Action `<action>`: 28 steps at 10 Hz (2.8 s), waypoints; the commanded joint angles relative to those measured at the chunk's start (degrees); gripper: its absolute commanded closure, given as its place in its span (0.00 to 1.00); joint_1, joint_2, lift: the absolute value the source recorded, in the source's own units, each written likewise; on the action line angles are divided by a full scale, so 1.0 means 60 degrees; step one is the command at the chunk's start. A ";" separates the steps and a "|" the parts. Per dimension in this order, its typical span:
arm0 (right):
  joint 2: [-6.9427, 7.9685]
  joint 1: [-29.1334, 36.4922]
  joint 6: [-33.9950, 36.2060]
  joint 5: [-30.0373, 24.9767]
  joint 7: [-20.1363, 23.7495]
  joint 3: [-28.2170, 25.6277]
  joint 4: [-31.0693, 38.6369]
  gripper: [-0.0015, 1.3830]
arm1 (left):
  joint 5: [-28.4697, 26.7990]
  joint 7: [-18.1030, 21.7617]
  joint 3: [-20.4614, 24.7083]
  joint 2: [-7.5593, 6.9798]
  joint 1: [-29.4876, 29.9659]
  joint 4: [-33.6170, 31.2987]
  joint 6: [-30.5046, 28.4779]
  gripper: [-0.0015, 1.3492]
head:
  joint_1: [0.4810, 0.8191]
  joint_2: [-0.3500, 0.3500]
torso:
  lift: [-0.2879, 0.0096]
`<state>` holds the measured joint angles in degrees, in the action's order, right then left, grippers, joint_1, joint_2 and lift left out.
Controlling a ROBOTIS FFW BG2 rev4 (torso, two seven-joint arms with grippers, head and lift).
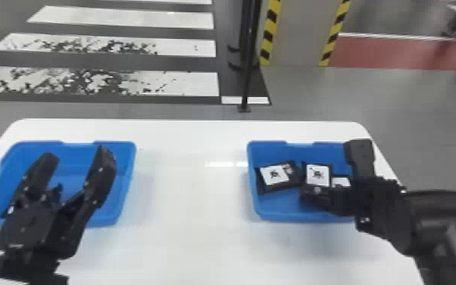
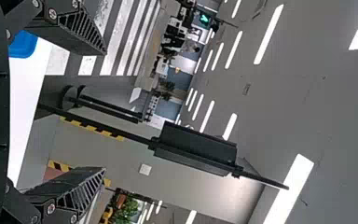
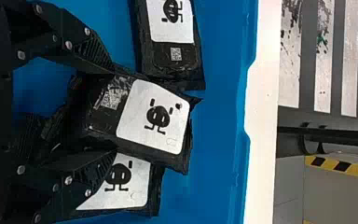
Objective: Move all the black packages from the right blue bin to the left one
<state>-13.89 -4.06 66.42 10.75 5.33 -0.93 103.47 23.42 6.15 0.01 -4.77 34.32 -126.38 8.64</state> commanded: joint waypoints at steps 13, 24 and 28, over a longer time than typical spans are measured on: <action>-0.0761 0.0700 -0.5329 0.3959 0.5367 0.1450 0.1188 0.79 | 0.1562 0.0879 -0.0554 -0.0127 -0.0729 0.0122 -0.1275 0.12 | 0.63 0.63 | 0.50; -0.1083 -0.0167 -0.5400 0.4873 0.5367 0.4097 0.1001 0.79 | 0.1676 0.1509 -0.0573 -0.0186 -0.1174 0.0098 -0.3009 0.17 | 0.63 0.83 | 0.50; -0.1083 -0.0284 -0.5540 0.4854 0.5367 0.4116 0.0837 0.79 | 0.0515 0.1494 -0.0326 -0.0171 -0.1174 -0.0277 -0.3080 0.90 | 0.63 0.84 | 0.50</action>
<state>-20.41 -5.65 33.43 39.91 37.53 23.77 108.56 27.52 15.11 -2.09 -5.79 27.27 -127.63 -9.89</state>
